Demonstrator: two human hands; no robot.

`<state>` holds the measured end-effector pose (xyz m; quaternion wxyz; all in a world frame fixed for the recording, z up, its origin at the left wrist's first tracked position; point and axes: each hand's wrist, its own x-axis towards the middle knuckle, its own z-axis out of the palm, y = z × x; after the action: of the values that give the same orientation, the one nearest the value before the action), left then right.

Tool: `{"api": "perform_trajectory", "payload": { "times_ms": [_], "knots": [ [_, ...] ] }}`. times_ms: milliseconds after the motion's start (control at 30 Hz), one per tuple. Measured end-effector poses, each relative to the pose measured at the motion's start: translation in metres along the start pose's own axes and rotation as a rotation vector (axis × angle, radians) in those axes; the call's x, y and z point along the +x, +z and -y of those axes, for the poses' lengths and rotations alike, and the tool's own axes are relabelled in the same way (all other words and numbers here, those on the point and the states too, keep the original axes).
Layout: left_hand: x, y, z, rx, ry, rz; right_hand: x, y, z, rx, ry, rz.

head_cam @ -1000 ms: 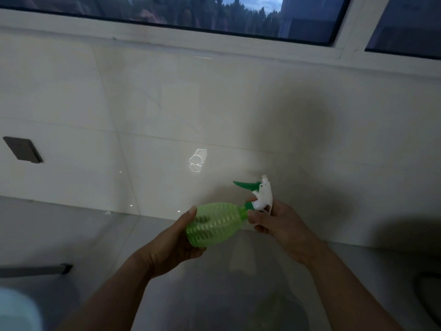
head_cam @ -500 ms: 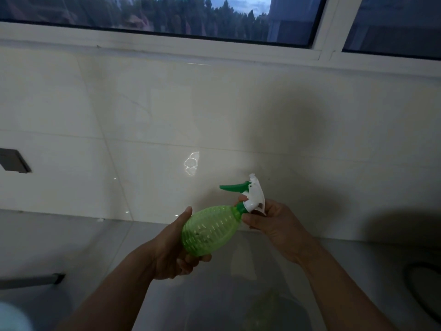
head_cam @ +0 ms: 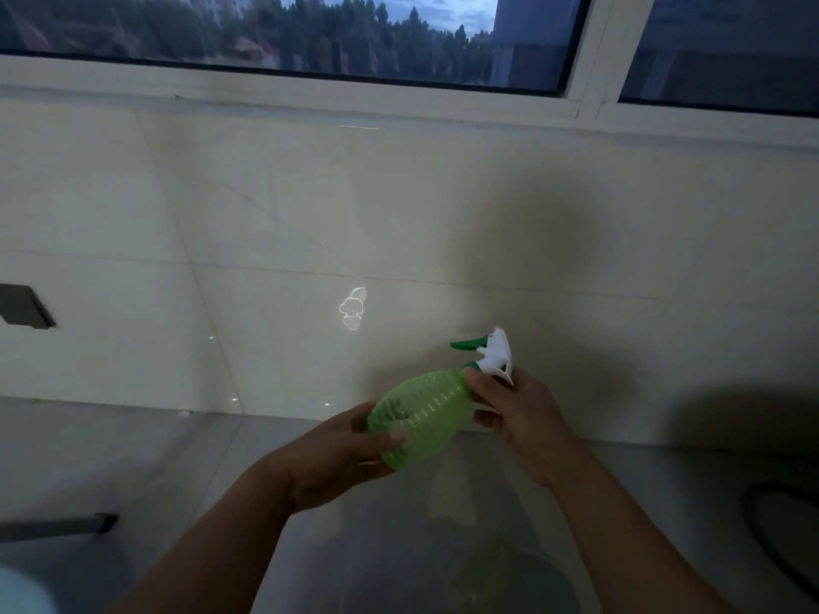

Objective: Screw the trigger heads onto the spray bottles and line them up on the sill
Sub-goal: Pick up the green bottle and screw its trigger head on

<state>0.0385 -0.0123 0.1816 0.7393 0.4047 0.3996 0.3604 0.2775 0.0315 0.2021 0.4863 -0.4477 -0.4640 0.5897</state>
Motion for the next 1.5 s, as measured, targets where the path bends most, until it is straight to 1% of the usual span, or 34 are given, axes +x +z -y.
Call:
{"api": "perform_trajectory", "payload": {
  "times_ms": [33, 67, 133, 167, 200, 233, 300, 333, 400, 433, 533, 567, 633, 733, 767, 833, 900, 933, 967, 1067, 1133, 1200, 1267, 1367, 1433, 1500],
  "knots": [
    [0.002, 0.005, 0.001, 0.128, 0.078, -0.018, 0.000, 0.001, 0.001, 0.025, 0.006, 0.003],
    [0.004, 0.010, 0.003, 0.237, 0.152, -0.090, 0.000, 0.002, 0.001, 0.052, 0.008, 0.007],
    [0.007, 0.021, 0.006, 0.321, 0.274, -0.259, 0.000, 0.005, 0.003, 0.100, 0.006, 0.011],
    [0.009, 0.024, 0.009, 0.310, 0.301, -0.305, 0.000, 0.007, 0.004, 0.110, 0.003, 0.005],
    [0.012, 0.026, 0.011, 0.246, 0.305, -0.315, 0.000, 0.009, 0.004, 0.115, -0.006, -0.002],
    [0.014, 0.028, 0.011, 0.122, 0.285, -0.300, 0.001, 0.009, 0.004, 0.120, -0.018, -0.008],
    [0.020, 0.029, 0.007, -0.172, 0.195, -0.193, 0.000, 0.009, 0.004, 0.134, -0.037, -0.021],
    [0.022, 0.028, 0.006, -0.273, 0.140, -0.176, 0.000, 0.009, 0.003, 0.142, -0.045, -0.024],
    [0.023, 0.023, 0.004, -0.371, 0.073, -0.185, -0.001, 0.009, 0.002, 0.148, -0.065, -0.021],
    [0.023, 0.022, 0.004, -0.369, 0.045, -0.185, -0.001, 0.009, 0.001, 0.146, -0.076, -0.019],
    [0.020, 0.022, 0.005, -0.294, -0.094, -0.199, 0.000, 0.012, 0.001, 0.159, -0.097, -0.031],
    [0.018, 0.022, 0.005, -0.278, -0.114, -0.202, 0.000, 0.012, 0.001, 0.161, -0.101, -0.044],
    [0.017, 0.019, 0.005, -0.245, -0.042, -0.189, 0.000, 0.011, 0.003, 0.126, -0.100, -0.090],
    [0.016, 0.015, 0.003, -0.164, 0.167, -0.161, -0.001, 0.011, 0.002, 0.154, -0.032, -0.177],
    [0.015, 0.016, 0.001, -0.101, 0.237, -0.183, -0.001, 0.011, 0.000, 0.186, 0.002, -0.204],
    [0.013, 0.022, -0.003, 0.083, 0.358, -0.280, -0.001, 0.014, -0.001, 0.266, 0.055, -0.230],
    [0.014, 0.027, -0.004, 0.190, 0.421, -0.330, -0.002, 0.016, 0.000, 0.344, 0.067, -0.211],
    [0.015, 0.028, -0.004, 0.184, 0.427, -0.335, -0.002, 0.017, 0.001, 0.373, 0.057, -0.196],
    [0.017, 0.029, -0.005, 0.125, 0.407, -0.324, -0.001, 0.018, 0.002, 0.386, 0.042, -0.180],
    [0.019, 0.028, -0.010, -0.110, 0.250, -0.218, -0.001, 0.020, 0.003, 0.334, 0.001, -0.123],
    [0.018, 0.024, -0.012, -0.088, 0.170, -0.217, -0.001, 0.021, 0.003, 0.304, -0.005, -0.112],
    [0.017, 0.020, -0.010, 0.048, 0.148, -0.209, -0.002, 0.018, 0.004, 0.301, 0.010, -0.133],
    [0.015, 0.014, -0.007, 0.113, 0.211, -0.224, -0.003, 0.015, 0.005, 0.306, 0.051, -0.173],
    [0.016, 0.010, -0.003, 0.098, 0.365, -0.200, -0.003, 0.014, 0.005, 0.338, 0.146, -0.249],
    [0.016, 0.012, -0.002, 0.207, 0.432, -0.216, -0.003, 0.014, 0.006, 0.330, 0.194, -0.282],
    [0.016, 0.014, -0.003, 0.315, 0.453, -0.242, -0.003, 0.011, 0.009, 0.234, 0.194, -0.258]
  ]
}}
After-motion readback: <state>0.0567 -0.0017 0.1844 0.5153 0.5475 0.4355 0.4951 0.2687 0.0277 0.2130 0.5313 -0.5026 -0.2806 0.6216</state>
